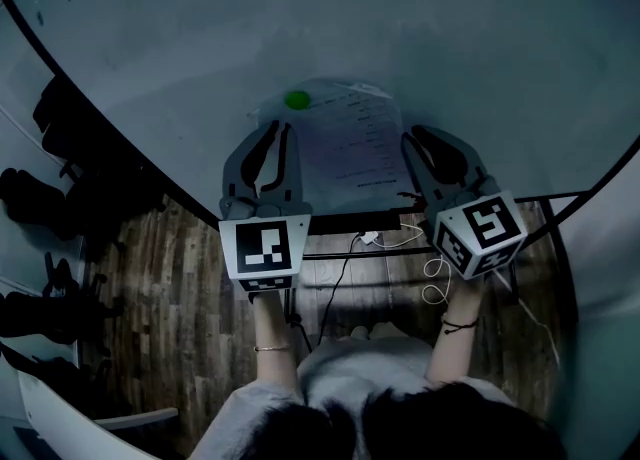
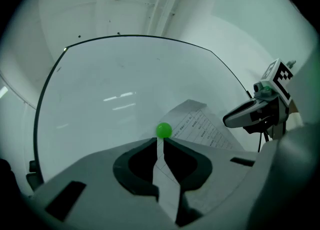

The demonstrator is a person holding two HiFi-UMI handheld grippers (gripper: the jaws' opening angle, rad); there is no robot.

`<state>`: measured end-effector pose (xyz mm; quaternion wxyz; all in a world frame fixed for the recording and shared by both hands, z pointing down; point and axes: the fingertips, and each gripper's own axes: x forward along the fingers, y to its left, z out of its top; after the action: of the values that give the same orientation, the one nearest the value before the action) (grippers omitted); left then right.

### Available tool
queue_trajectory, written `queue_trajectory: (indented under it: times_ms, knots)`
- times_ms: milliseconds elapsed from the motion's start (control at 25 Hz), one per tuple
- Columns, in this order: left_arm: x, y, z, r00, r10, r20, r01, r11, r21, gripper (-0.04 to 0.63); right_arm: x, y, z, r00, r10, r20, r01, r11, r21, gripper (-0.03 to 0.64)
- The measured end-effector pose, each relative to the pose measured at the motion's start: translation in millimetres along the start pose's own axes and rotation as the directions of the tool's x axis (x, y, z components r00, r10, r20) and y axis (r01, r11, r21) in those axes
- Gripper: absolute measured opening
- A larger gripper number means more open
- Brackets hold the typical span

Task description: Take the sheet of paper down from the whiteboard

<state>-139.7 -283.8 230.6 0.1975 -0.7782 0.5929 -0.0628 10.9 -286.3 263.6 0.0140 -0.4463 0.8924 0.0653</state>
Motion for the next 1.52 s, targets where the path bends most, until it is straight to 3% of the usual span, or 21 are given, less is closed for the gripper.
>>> queue_trajectory:
  times_ms: [400, 920, 1120, 1280, 1520]
  knots:
    - [11, -7, 12, 1.000, 0.017, 0.002, -0.017, 0.999, 0.050, 0.106, 3, 4, -1, 0.997, 0.075, -0.020, -0.075, 0.997, -0.003, 0.062]
    - [29, -18, 13, 0.997, 0.055, -0.044, -0.045, 0.976, 0.213, 0.112, 14, 9, 0, 0.990, 0.127, -0.056, -0.128, 0.992, -0.019, 0.067]
    - [35, -18, 17, 0.997, 0.068, -0.046, -0.056, 0.970, 0.235, 0.112, 15, 8, -4, 0.987, 0.140, -0.075, -0.142, 0.989, -0.025, 0.066]
    - [38, -19, 14, 0.994, 0.088, -0.061, -0.066, 0.954, 0.291, 0.112, 18, 8, -8, 0.984, 0.149, -0.095, -0.153, 0.988, -0.027, 0.063]
    - [38, -20, 14, 0.994, 0.106, -0.037, -0.092, 0.956, 0.279, 0.112, 20, 6, -12, 0.985, 0.134, -0.109, -0.139, 0.989, -0.041, 0.006]
